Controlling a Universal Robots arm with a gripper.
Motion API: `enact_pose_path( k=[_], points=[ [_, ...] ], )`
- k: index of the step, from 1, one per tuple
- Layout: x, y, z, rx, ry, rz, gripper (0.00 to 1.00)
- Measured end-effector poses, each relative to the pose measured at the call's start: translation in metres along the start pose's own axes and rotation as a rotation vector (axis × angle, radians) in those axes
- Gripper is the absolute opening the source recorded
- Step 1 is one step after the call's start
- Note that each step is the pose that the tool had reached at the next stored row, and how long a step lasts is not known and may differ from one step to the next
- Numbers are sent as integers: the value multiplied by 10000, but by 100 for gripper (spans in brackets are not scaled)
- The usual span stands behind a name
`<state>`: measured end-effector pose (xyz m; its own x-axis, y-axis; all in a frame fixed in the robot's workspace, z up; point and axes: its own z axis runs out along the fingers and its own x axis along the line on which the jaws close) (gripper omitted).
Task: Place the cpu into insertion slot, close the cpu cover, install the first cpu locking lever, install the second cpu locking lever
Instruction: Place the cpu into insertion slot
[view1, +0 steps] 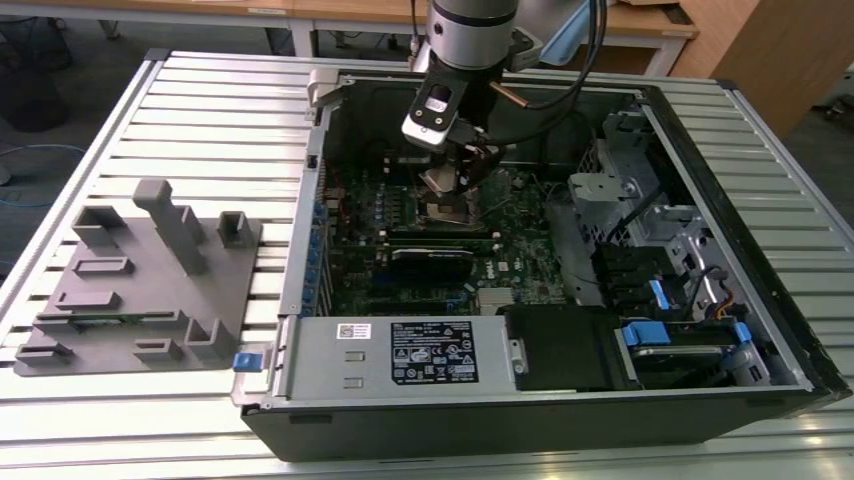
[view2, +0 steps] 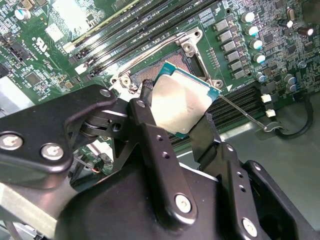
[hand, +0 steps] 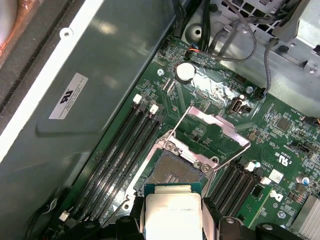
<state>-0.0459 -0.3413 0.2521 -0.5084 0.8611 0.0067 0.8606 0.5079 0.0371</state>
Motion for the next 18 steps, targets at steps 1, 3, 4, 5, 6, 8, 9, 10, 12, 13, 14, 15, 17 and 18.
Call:
enact_pose_path(
  k=[1, 3, 4, 5, 6, 8, 9, 10, 12, 13, 14, 15, 17, 18],
  points=[
    [0, 0, 0, 0, 0, 1, 54],
    [0, 0, 0, -1, -2, 66, 54],
    [0, 0, 0, -1, -6, 164, 54],
    [0, 0, 0, -2, -10, 259, 54],
    [0, 0, 0, -2, -9, 261, 54],
    [0, 0, 0, -2, -10, 269, 54],
    [0, 0, 0, -1, -10, 280, 54],
    [0, 0, 0, -2, -10, 281, 54],
    [0, 0, 0, -3, -15, 398, 54],
    [0, 0, 0, -3, -14, 399, 54],
    [0, 0, 0, -3, -15, 401, 54],
    [0, 0, 0, -3, -15, 406, 54],
    [0, 0, 0, -3, -16, 440, 54],
    [0, 0, 0, -3, -17, 474, 54]
  ],
)
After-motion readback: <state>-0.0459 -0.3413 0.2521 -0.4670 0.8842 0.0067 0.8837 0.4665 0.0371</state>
